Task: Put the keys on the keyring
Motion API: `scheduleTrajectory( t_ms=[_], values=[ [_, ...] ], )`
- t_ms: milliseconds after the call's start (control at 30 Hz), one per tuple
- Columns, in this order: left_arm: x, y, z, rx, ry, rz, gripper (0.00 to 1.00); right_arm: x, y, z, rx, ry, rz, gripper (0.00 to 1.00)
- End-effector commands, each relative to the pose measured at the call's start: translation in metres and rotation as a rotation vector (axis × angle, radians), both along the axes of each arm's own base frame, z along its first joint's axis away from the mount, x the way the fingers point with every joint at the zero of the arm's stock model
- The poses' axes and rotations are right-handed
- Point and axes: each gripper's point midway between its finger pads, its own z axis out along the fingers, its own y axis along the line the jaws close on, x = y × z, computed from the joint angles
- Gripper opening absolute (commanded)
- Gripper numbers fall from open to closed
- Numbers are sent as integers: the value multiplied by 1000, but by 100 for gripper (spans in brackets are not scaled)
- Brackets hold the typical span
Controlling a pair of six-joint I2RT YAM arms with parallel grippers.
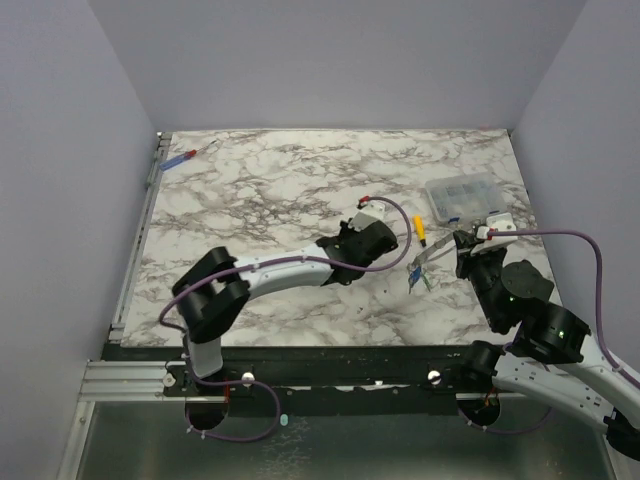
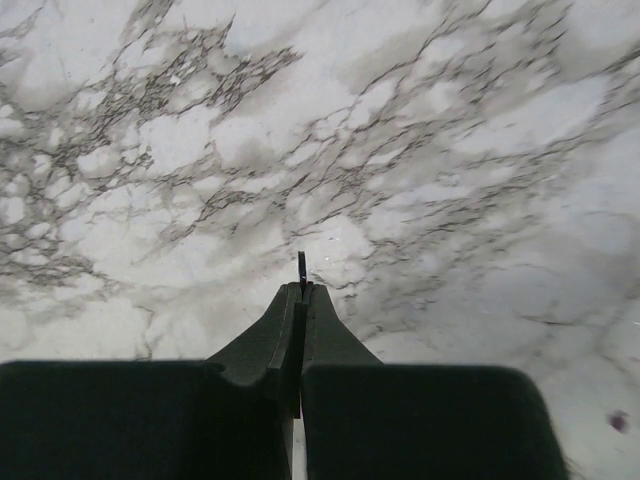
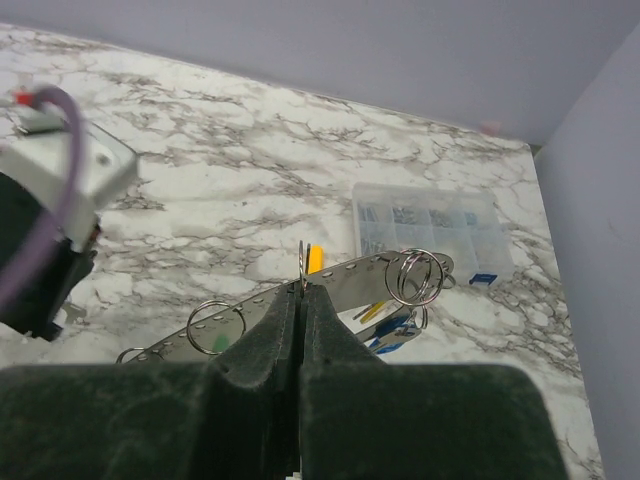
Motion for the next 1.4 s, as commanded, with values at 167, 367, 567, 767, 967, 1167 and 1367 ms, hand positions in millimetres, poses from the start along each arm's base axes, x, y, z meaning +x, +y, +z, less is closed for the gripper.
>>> scheduleTrajectory(
  t_ms=[167, 367, 567, 767, 967, 1167, 1367],
  values=[
    [-27, -5, 37, -659, 124, -9, 0, 1, 11, 10, 33, -13, 45, 1],
    [-31, 29, -4, -736, 233, 72, 2, 1, 20, 7, 21, -2, 83, 1],
    [-30, 59, -33, -724, 305, 160, 7, 0, 25, 7, 20, 2, 110, 1],
    [-33, 78, -41, -670, 328, 183, 35, 1, 29, 7, 11, 4, 130, 1],
    [-28, 98, -16, -596, 257, 222, 77, 2, 36, 6, 8, 5, 155, 1],
    [-41, 100, -5, -532, 274, 148, 70, 3, 40, 1, 1, 8, 167, 1],
    [-59, 79, -12, -323, 270, -32, 60, 2, 43, 0, 3, 9, 181, 1]
  ],
)
